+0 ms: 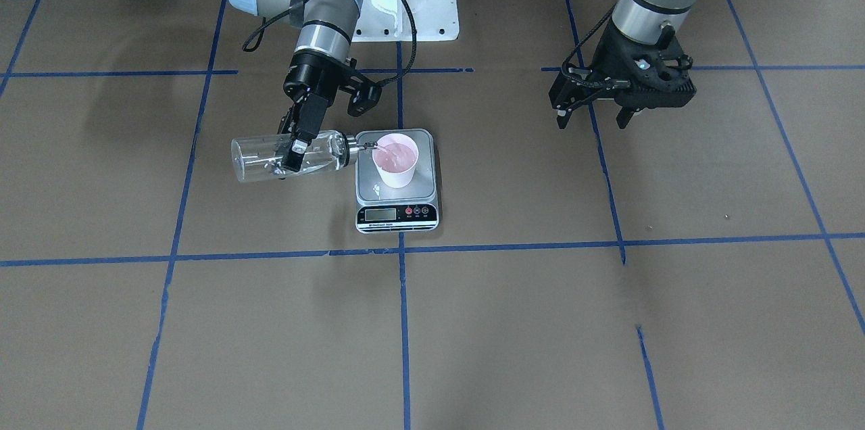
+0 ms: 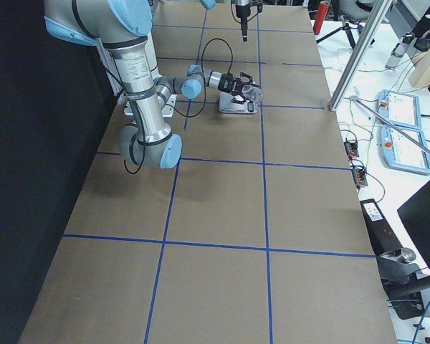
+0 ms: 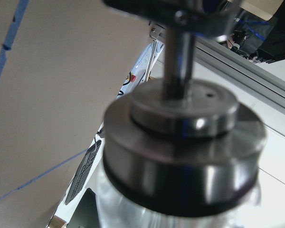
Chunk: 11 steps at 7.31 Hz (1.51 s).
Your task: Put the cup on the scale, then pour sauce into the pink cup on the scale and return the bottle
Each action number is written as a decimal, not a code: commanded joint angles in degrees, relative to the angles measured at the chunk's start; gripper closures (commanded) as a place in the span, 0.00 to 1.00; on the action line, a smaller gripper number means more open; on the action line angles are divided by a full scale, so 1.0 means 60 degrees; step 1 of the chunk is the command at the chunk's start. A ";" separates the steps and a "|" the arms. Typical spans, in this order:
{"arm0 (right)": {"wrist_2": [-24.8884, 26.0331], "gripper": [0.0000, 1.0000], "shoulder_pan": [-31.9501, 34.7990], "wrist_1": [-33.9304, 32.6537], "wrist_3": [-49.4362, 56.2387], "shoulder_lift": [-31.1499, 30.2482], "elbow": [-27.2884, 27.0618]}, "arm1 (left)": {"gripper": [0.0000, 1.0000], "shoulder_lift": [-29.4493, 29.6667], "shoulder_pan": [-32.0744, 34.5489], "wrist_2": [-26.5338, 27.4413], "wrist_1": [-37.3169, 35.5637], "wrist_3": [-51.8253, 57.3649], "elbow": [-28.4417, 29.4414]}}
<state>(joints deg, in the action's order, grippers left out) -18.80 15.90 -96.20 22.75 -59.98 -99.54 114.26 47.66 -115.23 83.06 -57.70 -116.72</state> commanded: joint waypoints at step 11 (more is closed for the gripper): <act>-0.1653 1.00 -0.0190 0.0066 -1.1496 -0.0754 -0.0371 | 0.00 0.0044 -0.0004 0.0000 0.0000 -0.0007 -0.0015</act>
<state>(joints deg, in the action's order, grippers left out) -25.87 14.78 -95.82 -34.30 -63.54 -101.02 114.49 47.64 -115.23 83.06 -57.74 -116.80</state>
